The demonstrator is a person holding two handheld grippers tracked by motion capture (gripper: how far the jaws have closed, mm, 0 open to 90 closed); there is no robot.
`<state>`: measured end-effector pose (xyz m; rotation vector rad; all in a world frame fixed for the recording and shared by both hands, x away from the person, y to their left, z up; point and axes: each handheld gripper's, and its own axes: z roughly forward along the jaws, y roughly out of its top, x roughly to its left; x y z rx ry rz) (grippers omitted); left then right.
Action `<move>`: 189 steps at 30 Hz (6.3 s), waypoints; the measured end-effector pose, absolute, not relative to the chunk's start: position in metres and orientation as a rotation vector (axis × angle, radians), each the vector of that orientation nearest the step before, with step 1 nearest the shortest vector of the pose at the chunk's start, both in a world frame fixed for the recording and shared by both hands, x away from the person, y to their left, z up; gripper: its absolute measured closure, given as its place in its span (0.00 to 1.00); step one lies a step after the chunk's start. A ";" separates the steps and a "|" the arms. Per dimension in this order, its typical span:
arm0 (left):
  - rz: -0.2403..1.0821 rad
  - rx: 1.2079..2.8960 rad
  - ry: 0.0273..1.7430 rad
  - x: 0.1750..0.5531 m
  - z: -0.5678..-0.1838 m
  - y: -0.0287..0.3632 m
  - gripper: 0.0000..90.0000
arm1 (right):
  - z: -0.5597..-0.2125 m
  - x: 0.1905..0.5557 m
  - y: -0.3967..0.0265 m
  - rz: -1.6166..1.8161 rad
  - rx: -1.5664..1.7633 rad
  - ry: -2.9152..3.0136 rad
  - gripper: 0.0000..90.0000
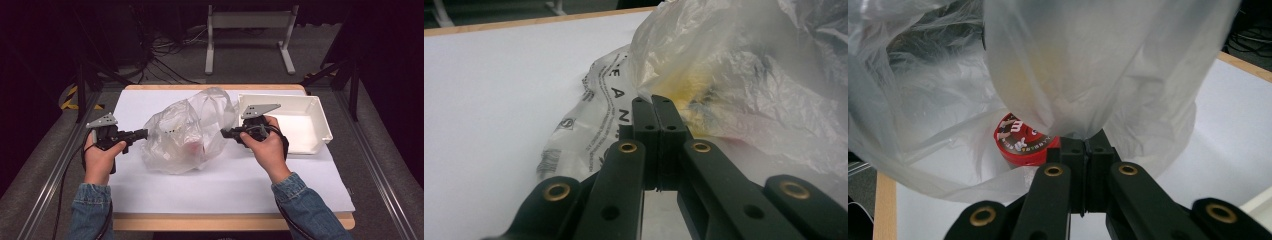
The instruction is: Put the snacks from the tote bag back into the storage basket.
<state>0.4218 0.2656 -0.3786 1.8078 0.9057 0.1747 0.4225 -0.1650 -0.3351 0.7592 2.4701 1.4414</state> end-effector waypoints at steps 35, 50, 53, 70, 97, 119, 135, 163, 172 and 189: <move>0.136 1.923 1.114 0.435 -0.432 0.286 1.00 | -0.390 0.441 -0.158 1.046 0.937 2.628 0.93; 0.214 1.881 1.035 0.422 -0.400 0.288 0.78 | -0.372 0.427 -0.172 1.221 0.924 2.513 0.58; 0.258 1.852 1.017 0.415 -0.385 0.287 0.62 | -0.361 0.420 -0.179 1.283 0.915 2.446 0.49; 0.411 1.806 0.823 0.374 -0.319 0.253 0.39 | -0.320 0.387 -0.191 1.449 0.813 2.280 0.40; 0.290 1.926 0.620 0.362 -0.319 0.171 0.13 | -0.324 0.366 -0.143 1.577 0.646 2.379 0.43; 0.080 2.184 0.493 0.372 -0.355 0.164 0.95 | -0.330 0.372 -0.159 1.589 0.711 2.357 0.40; -0.084 2.312 0.565 0.380 -0.396 0.157 0.95 | -0.375 0.392 -0.152 1.442 0.805 2.480 0.39; -0.164 2.435 0.757 0.399 -0.429 0.178 0.96 | -0.434 0.418 -0.147 1.095 0.973 2.572 0.40; -0.143 2.388 0.736 0.393 -0.414 0.184 0.72 | -0.426 0.413 -0.148 1.125 0.945 2.571 0.38; -0.060 2.202 0.620 0.372 -0.360 0.203 0.36 | -0.382 0.386 -0.148 1.294 0.808 2.525 0.34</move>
